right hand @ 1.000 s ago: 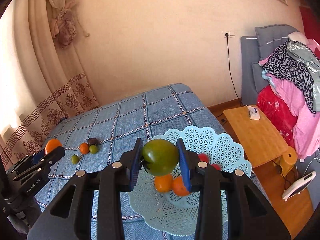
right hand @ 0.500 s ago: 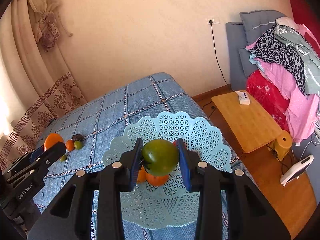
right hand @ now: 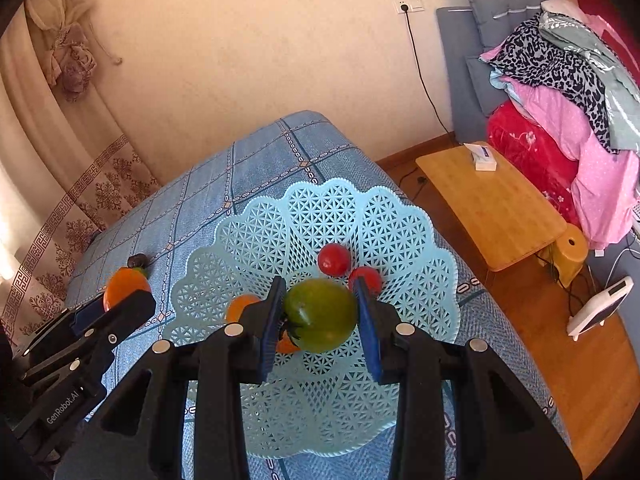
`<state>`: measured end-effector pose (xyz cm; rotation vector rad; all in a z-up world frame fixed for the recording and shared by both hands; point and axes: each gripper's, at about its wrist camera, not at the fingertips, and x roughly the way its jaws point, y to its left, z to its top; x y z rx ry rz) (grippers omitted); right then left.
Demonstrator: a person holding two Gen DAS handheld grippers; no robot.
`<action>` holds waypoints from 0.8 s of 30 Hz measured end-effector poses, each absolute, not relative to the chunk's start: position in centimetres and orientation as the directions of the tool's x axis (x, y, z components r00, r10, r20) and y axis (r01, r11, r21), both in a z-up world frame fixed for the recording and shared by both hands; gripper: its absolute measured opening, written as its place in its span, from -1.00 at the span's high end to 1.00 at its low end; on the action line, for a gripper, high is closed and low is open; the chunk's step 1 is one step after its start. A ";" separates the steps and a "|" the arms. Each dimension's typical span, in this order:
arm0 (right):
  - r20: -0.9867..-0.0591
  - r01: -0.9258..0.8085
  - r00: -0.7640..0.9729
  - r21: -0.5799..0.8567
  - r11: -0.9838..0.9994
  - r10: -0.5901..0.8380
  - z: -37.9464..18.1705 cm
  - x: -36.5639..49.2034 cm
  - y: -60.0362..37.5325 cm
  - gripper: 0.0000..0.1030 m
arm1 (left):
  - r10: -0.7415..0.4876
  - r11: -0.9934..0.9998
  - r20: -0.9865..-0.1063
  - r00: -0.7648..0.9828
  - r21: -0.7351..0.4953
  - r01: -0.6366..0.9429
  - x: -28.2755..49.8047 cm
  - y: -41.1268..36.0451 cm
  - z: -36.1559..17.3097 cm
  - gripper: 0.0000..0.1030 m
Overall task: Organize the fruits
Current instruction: 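Open the right gripper to drop the green tomato into the basket, then open the left gripper to drop the orange into the basket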
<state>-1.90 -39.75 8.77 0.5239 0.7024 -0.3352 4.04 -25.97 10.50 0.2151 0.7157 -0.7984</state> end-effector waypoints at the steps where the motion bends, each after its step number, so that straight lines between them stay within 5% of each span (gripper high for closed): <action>1: -0.688 0.461 0.716 0.342 0.819 -0.116 8.6 -2.0 -39.8 0.31 | -0.579 0.689 -0.660 0.478 -0.082 0.720 4.0 -26.1 10.4 0.24; 8: -0.696 0.481 0.710 0.372 0.794 -0.105 8.5 -2.2 -40.8 0.27 | -0.578 0.684 -0.668 0.469 -0.083 0.725 4.0 -26.6 10.0 0.24; 11: -0.688 0.486 0.716 0.367 0.793 -0.121 8.9 -2.5 -40.8 -0.02 | -0.578 0.682 -0.669 0.468 -0.081 0.727 3.9 -26.7 9.9 0.24; 24: -0.657 0.501 0.735 0.358 0.788 -0.169 10.3 -3.5 -40.7 -0.02 | -0.594 0.647 -0.674 0.439 -0.075 0.759 2.9 -27.5 9.3 0.24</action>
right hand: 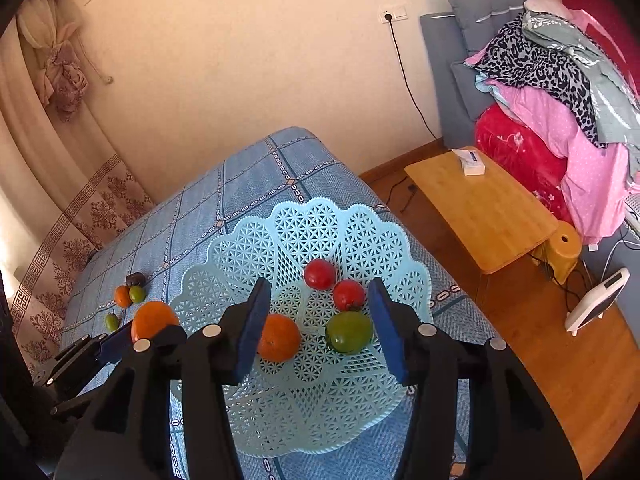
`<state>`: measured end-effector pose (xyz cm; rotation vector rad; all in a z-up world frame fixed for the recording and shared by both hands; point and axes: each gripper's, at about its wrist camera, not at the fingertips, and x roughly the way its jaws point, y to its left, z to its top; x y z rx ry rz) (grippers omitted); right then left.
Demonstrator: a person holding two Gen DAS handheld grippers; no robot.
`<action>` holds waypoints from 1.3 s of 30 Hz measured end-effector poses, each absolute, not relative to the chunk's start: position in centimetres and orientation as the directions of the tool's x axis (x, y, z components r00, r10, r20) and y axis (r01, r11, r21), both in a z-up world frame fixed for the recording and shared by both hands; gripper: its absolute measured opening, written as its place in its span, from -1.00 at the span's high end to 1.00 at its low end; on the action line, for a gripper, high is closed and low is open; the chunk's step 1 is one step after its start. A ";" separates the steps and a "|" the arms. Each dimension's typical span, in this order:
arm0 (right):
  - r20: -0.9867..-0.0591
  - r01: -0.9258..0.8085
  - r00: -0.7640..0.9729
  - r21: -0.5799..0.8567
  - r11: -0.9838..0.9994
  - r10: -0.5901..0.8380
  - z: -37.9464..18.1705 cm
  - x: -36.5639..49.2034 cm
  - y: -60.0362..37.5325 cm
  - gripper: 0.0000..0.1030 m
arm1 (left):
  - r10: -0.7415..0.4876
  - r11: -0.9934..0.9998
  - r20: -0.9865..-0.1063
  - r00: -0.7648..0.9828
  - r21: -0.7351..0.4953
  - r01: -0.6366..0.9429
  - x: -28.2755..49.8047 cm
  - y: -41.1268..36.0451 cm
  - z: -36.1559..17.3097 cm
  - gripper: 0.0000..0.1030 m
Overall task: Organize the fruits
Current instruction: 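Open the left gripper to drop the orange into the basket, then withdraw both open grippers from the basket toward the remaining fruits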
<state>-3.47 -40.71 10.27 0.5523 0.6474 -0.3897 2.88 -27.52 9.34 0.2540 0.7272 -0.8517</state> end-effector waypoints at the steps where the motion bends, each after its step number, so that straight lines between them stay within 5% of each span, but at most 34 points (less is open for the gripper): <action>1: -0.657 0.504 0.734 0.360 0.785 -0.170 10.2 -3.5 -40.8 -0.02 | -0.594 0.643 -0.677 0.435 -0.075 0.762 2.9 -27.6 9.2 0.24; 4: -0.659 0.511 0.732 0.364 0.779 -0.172 10.1 -3.6 -41.1 -0.02 | -0.594 0.640 -0.683 0.425 -0.080 0.764 2.9 -27.6 9.0 0.22; 8: -0.660 0.512 0.732 0.366 0.777 -0.172 10.1 -3.6 -41.2 -0.02 | -0.607 0.642 -0.660 0.443 -0.079 0.763 2.8 -27.3 9.4 -0.27; 14: -0.655 0.508 0.736 0.368 0.779 -0.171 10.2 -3.6 -40.9 -0.02 | -0.594 0.671 -0.642 0.486 -0.062 0.739 3.2 -26.5 10.1 -0.27; 22: -0.632 0.508 0.748 0.350 0.787 -0.202 10.8 -3.9 -40.2 -0.46 | -0.565 0.713 -0.639 0.522 -0.061 0.698 3.9 -25.3 10.7 -0.44; 39: -0.573 0.439 0.789 0.274 0.856 -0.221 12.3 -3.6 -36.6 -0.50 | -0.513 0.776 -0.610 0.604 -0.029 0.630 5.7 -21.8 12.4 -0.44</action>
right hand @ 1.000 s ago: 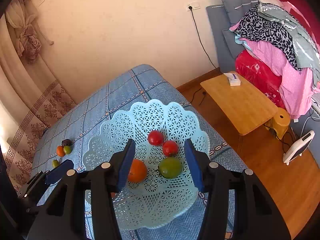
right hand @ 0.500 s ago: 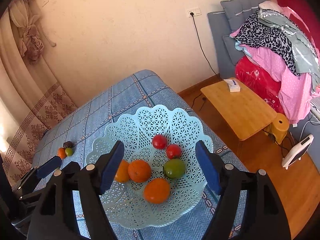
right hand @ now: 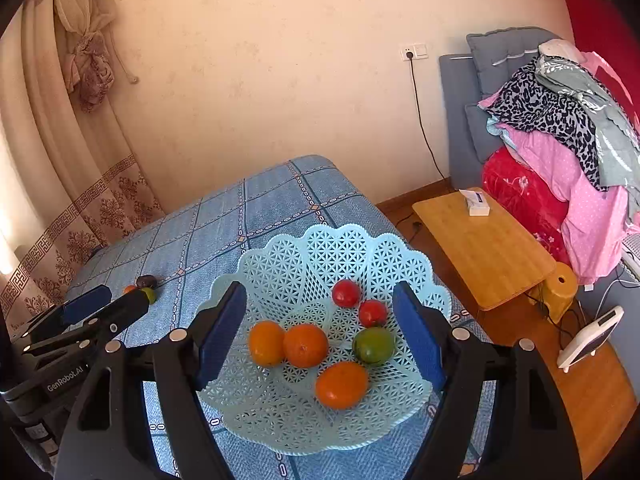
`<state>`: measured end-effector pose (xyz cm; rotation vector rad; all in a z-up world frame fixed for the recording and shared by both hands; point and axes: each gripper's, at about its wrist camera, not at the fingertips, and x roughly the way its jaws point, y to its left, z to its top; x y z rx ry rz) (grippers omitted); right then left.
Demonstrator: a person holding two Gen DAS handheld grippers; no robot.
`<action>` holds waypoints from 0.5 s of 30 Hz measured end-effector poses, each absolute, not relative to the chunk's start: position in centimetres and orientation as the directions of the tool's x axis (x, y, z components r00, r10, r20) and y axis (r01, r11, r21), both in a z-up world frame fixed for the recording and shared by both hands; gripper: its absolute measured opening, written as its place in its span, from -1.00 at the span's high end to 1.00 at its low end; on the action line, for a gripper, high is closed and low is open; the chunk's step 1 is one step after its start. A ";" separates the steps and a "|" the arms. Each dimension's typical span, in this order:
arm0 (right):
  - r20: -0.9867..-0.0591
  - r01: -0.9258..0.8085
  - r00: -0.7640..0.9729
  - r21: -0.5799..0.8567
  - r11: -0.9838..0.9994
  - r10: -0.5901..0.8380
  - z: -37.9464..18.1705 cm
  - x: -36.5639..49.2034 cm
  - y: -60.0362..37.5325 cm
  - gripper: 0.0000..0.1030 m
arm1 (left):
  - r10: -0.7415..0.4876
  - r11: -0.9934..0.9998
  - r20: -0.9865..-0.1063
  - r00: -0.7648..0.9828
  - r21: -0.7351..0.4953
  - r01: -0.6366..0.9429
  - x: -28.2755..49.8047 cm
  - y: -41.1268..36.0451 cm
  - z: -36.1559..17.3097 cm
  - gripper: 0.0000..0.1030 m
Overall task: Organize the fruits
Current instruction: 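Withdraw both open grippers from the basket toward the remaining fruits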
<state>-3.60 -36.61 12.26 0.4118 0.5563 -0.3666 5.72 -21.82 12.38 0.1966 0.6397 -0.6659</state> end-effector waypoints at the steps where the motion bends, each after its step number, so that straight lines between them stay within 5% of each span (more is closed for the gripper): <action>1: -0.572 0.434 0.791 0.273 0.859 -0.217 12.3 -3.5 -36.4 -0.50 | -0.508 0.781 -0.607 0.611 -0.026 0.624 5.9 -21.4 12.5 -0.44; 15: -0.558 0.333 0.819 0.270 0.903 -0.135 13.1 -0.1 -32.3 -0.50 | -0.361 0.895 -0.599 0.715 -0.007 0.445 11.0 -13.2 13.4 -0.44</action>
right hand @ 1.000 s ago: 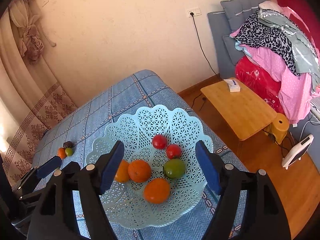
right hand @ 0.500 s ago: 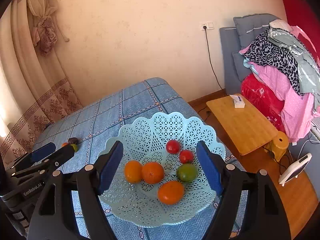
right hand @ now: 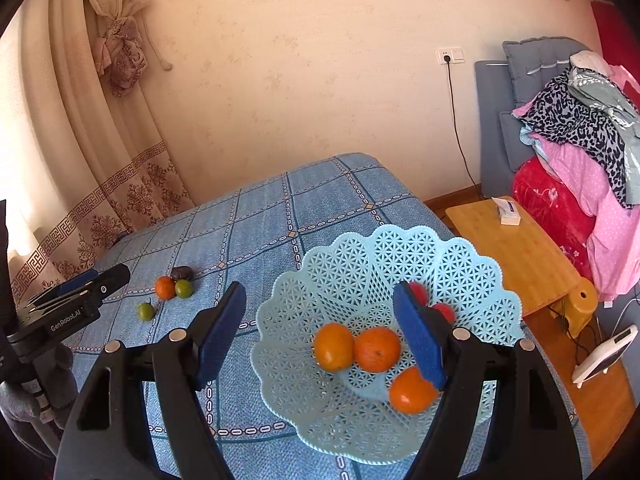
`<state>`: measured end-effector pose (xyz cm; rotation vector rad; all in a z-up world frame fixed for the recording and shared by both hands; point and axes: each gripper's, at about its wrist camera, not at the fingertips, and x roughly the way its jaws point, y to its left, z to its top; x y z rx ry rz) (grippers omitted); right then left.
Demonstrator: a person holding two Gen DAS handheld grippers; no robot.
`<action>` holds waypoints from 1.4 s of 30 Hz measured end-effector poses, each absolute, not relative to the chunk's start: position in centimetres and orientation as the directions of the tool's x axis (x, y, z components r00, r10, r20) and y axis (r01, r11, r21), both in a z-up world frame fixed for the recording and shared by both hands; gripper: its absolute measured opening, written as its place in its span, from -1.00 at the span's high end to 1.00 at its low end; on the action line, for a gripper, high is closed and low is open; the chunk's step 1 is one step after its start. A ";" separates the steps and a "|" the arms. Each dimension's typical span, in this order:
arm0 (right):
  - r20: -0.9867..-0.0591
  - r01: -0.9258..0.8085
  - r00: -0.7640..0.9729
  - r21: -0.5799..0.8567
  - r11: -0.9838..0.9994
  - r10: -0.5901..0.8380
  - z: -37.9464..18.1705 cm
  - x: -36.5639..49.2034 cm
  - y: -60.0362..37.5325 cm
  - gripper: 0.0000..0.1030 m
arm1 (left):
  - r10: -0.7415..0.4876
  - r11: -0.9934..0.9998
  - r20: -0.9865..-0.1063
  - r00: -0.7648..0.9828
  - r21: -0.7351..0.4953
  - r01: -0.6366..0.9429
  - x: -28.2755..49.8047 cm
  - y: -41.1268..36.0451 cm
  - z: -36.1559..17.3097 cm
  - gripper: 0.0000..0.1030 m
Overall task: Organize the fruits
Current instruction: 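Withdraw both open grippers from the basket toward the remaining fruits, then close the left gripper on the orange beside the dark brown fruit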
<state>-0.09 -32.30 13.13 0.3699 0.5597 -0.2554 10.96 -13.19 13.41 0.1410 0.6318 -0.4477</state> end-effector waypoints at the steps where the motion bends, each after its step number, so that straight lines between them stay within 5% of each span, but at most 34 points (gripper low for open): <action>1: -0.558 0.324 0.820 0.265 0.908 -0.130 13.2 0.2 -31.9 -0.50 | -0.352 0.902 -0.599 0.719 -0.012 0.432 11.4 -12.6 13.4 -0.44; 13: -0.575 0.239 0.815 0.229 0.944 -0.067 13.4 4.8 -28.0 -0.50 | -0.221 0.953 -0.651 0.727 0.013 0.302 17.9 -8.5 10.8 -0.44; 26: -0.653 0.144 0.757 0.165 0.976 -0.001 10.5 9.3 -23.6 -0.50 | -0.186 0.942 -0.724 0.664 0.059 0.329 22.4 -9.5 5.9 -0.44; 42: -0.701 0.105 0.713 0.141 0.984 0.025 8.3 11.9 -22.3 -0.50 | -0.259 0.906 -0.781 0.569 0.008 0.423 25.7 -11.0 3.0 0.01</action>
